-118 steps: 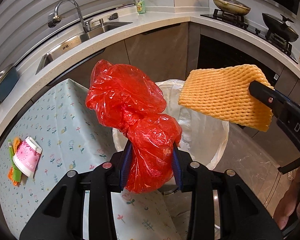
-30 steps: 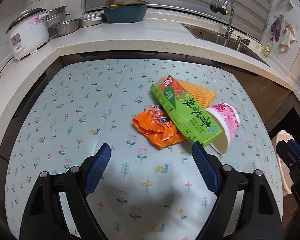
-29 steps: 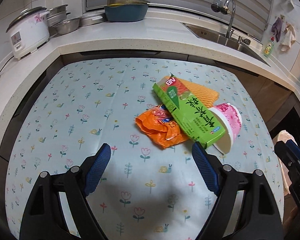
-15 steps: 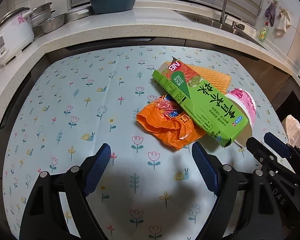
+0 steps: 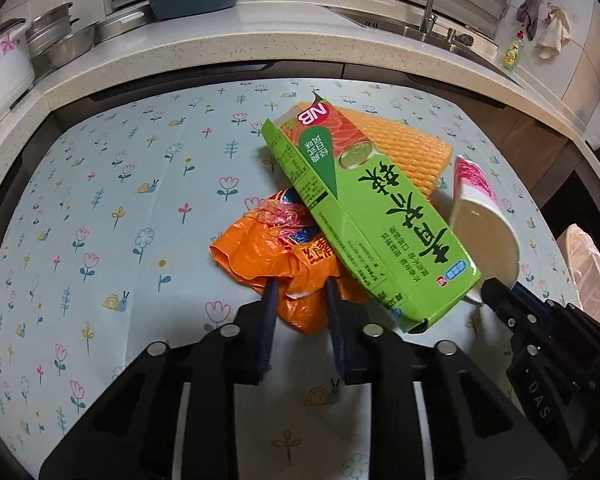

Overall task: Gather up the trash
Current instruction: 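Carry the orange wrapper and pink cup over the trash bin, then open the left gripper to drop the wrapper, then the right drops the cup, then move the left gripper to the table and grasp the green NB drink box, then grasp the second orange foam mesh sleeve with the right gripper while the left holds the box, then carry the green box and mesh sleeve over the trash bin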

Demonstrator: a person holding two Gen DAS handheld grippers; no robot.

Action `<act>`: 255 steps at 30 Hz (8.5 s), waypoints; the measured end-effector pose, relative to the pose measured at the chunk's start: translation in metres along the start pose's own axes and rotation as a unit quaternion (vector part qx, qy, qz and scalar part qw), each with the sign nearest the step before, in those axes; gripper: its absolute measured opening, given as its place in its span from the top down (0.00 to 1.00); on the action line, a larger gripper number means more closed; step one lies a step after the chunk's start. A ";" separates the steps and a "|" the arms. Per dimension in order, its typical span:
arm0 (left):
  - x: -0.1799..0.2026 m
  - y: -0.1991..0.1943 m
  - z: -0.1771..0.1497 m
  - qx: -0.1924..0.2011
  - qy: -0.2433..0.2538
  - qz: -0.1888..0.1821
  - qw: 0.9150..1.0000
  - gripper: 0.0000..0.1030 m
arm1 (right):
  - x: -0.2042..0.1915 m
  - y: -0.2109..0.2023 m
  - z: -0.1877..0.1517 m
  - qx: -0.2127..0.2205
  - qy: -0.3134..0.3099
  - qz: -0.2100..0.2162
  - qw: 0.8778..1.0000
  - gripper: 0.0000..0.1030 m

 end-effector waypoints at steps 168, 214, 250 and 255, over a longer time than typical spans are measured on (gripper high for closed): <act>0.031 0.028 0.024 -0.073 -0.156 0.123 0.977 0.51 | 0.075 -0.033 0.052 0.063 0.037 0.035 0.997 0.58; -0.018 -0.023 0.041 0.007 -0.069 0.126 0.990 0.52 | -0.044 0.040 0.068 0.009 -0.022 0.069 0.997 0.85; 0.335 -0.107 -0.027 0.021 0.151 -0.044 0.987 0.52 | 0.308 -0.185 -0.019 0.109 0.176 -0.100 0.973 0.85; 0.368 -0.103 -0.040 0.011 0.178 -0.075 0.981 0.52 | 0.332 -0.192 -0.034 0.108 0.187 -0.119 0.969 0.85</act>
Point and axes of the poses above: each gripper's, at about its wrist camera, not at the fingertips, and y roughly the way its jaws point, x to its right, z to its top, the point moved 3 cm from there along y, roughly the way its jaws point, and after that the axes turned 1 degree about -y, right-handed, at the moved point
